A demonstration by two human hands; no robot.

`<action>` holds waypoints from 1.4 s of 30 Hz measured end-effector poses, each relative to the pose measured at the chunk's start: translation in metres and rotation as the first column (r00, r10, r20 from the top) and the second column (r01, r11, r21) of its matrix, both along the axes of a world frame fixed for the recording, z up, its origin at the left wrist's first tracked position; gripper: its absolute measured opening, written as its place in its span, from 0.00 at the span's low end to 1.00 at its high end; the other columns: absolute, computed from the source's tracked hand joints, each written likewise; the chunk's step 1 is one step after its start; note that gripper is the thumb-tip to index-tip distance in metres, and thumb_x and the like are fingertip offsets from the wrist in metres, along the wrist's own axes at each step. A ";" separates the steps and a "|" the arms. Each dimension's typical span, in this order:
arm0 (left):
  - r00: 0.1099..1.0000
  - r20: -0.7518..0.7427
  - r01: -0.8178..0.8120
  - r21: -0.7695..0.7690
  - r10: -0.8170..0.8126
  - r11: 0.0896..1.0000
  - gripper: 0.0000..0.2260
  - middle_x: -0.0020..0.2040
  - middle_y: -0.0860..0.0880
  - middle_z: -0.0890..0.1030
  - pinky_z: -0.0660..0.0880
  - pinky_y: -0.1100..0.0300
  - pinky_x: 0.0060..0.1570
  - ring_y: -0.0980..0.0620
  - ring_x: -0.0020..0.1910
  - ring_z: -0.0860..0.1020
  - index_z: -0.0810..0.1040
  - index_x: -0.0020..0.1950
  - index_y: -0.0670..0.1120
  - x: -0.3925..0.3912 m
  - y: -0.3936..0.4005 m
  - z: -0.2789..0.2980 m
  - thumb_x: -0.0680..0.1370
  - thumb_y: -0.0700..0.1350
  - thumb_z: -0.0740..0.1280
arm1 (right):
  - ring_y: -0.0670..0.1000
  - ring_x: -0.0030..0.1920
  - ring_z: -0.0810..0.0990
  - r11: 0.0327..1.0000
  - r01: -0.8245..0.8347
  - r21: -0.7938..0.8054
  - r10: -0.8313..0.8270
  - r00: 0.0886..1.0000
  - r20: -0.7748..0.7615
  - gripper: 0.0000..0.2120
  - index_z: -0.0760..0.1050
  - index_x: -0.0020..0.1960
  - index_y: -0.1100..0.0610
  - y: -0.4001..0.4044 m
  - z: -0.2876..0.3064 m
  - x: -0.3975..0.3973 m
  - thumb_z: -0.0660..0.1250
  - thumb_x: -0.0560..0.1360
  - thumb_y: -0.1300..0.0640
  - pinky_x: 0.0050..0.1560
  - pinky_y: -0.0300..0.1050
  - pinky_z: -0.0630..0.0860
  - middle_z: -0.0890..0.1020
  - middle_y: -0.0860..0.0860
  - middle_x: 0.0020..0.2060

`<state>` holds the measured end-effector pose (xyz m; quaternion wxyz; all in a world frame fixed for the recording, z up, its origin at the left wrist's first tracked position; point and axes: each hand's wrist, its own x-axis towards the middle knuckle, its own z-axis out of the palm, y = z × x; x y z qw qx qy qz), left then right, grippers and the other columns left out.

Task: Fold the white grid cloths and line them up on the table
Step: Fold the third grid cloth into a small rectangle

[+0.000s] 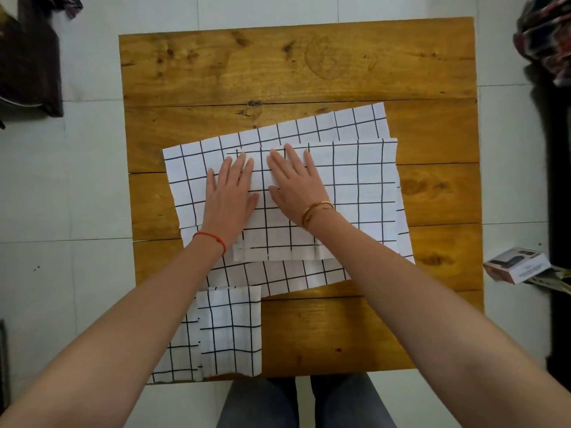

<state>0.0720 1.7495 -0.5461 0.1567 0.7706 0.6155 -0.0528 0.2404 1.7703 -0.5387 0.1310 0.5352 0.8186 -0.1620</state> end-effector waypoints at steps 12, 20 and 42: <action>0.998 -0.060 0.000 -0.014 -0.001 1.000 0.29 0.78 0.46 0.57 0.55 0.37 0.73 0.43 0.77 0.55 0.56 0.78 0.46 -0.001 0.001 0.000 0.81 0.52 0.61 | 0.56 0.77 0.44 0.924 0.372 0.090 -0.382 0.913 0.146 0.28 0.46 0.78 0.54 -0.007 -0.001 0.136 0.41 0.81 0.44 0.75 0.61 0.40 0.50 0.50 0.78; 0.996 0.039 -0.080 -0.006 0.080 0.997 0.29 0.78 0.45 0.58 0.58 0.40 0.73 0.42 0.76 0.56 0.57 0.78 0.47 0.000 -0.002 0.003 0.80 0.50 0.63 | 0.56 0.77 0.45 0.892 0.434 0.124 -0.445 0.893 0.074 0.30 0.49 0.78 0.56 -0.005 0.005 0.145 0.43 0.80 0.44 0.75 0.60 0.41 0.53 0.52 0.77; 0.381 0.271 -0.776 -0.426 0.884 0.465 0.15 0.38 0.48 0.71 0.70 0.58 0.39 0.49 0.39 0.71 0.72 0.42 0.43 0.028 -0.033 0.031 0.73 0.52 0.72 | 0.57 0.54 0.73 0.979 0.198 0.056 -0.186 0.969 -0.161 0.23 0.70 0.64 0.58 -0.049 0.001 0.069 0.68 0.70 0.59 0.51 0.49 0.75 0.74 0.55 0.57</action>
